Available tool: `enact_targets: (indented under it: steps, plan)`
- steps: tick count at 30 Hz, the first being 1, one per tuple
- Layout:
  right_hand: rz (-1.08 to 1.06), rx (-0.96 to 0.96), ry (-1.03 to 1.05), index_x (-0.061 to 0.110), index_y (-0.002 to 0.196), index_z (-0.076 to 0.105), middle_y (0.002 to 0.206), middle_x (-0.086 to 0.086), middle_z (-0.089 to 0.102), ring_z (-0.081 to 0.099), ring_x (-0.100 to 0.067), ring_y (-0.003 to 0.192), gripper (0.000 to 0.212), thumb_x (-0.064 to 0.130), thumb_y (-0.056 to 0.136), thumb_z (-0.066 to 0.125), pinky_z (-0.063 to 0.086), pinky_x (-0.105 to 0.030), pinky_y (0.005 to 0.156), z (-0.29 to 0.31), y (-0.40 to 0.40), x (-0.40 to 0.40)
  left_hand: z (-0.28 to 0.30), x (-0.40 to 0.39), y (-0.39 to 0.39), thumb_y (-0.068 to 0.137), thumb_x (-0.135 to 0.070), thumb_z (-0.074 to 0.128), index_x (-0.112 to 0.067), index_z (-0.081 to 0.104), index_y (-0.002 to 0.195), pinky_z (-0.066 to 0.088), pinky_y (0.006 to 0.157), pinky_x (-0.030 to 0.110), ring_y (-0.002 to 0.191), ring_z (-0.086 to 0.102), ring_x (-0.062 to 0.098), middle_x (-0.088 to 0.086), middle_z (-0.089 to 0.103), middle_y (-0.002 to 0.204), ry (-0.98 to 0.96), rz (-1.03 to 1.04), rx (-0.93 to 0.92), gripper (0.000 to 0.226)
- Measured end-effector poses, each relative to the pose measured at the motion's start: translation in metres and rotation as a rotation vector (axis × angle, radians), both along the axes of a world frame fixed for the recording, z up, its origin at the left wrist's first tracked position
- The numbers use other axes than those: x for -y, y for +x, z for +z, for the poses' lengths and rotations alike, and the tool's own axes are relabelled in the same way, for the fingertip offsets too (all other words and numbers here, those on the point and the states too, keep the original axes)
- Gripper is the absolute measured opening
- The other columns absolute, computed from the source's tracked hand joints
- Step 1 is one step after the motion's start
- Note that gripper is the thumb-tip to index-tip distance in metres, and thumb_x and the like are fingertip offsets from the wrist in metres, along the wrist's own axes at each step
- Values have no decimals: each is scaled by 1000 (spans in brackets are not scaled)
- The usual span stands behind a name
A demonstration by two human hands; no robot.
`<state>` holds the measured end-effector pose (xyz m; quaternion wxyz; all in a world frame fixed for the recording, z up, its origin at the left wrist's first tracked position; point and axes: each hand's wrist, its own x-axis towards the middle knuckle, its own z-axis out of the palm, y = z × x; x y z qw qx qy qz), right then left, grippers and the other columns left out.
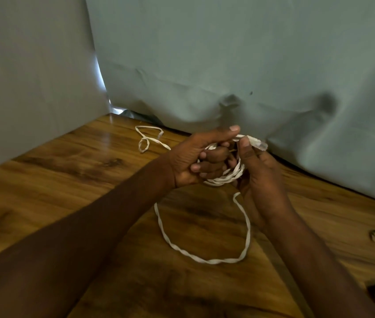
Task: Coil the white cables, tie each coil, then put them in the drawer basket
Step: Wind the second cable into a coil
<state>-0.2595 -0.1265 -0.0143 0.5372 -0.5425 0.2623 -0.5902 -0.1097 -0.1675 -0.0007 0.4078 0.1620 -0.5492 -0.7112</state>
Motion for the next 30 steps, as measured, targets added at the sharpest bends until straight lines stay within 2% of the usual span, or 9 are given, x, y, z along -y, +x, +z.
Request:
enact_targets:
  steps: [3,6,12,14,17,20,24,27,30]
  plan:
    - [29,55,61,-3,110,71,106,-36,70,73,-48,97,45,38,103,53,60,-56,88,-2,1,4,-4,6,-5,102,-39,53,-19,49,67,8,55,36,26,26,6,-8,29,38,47,42,-3,41]
    - [54,73,90,-3,113,71,92,-19,71,75,-34,85,47,39,102,52,65,-41,76,-1,-4,10,-7,7,-9,96,-39,57,-21,49,64,6,67,37,26,27,7,-7,29,37,121,53,-86,38]
    - [189,240,236,4,115,63,62,3,51,65,-16,64,41,37,108,39,63,-36,67,-1,-10,17,-4,-6,-14,108,-26,45,-15,42,63,28,39,21,26,34,5,-8,30,36,86,91,-55,45]
    - [191,279,250,3,110,61,64,-5,47,61,-35,71,45,41,109,37,62,-44,67,-6,-9,22,0,-17,-19,109,-16,40,-13,40,56,37,43,20,30,47,5,-6,36,35,74,92,-2,53]
    - [144,347,305,-1,95,71,70,-18,38,53,-29,58,52,40,107,41,60,-37,54,-11,-9,25,1,-21,-25,111,-27,38,-11,42,73,46,50,26,38,55,13,-6,40,40,92,92,-19,41]
    - [67,383,346,7,70,77,44,4,34,42,-10,39,64,39,109,37,51,-26,40,-6,-7,18,-2,-19,-32,108,-45,43,-14,47,82,47,51,29,37,51,16,-4,35,45,130,109,-17,40]
    - [30,376,350,9,68,77,43,6,33,42,-14,50,60,42,104,43,47,-23,39,-4,-9,18,-2,-23,-41,108,-51,36,-15,45,79,45,49,28,36,53,14,-4,34,43,136,146,-16,47]
    - [219,405,311,-8,113,72,86,-10,65,61,-37,97,45,32,98,56,64,-44,79,-4,-16,21,-3,-14,-36,110,-50,31,-16,51,65,45,52,25,41,57,14,-4,40,39,198,168,-121,60]
    - [290,301,308,-3,153,40,161,-27,35,25,-46,152,53,16,104,50,29,-56,123,-14,-23,29,0,0,-21,111,-45,29,-12,44,67,51,52,24,35,49,11,-3,37,35,290,149,-308,57]
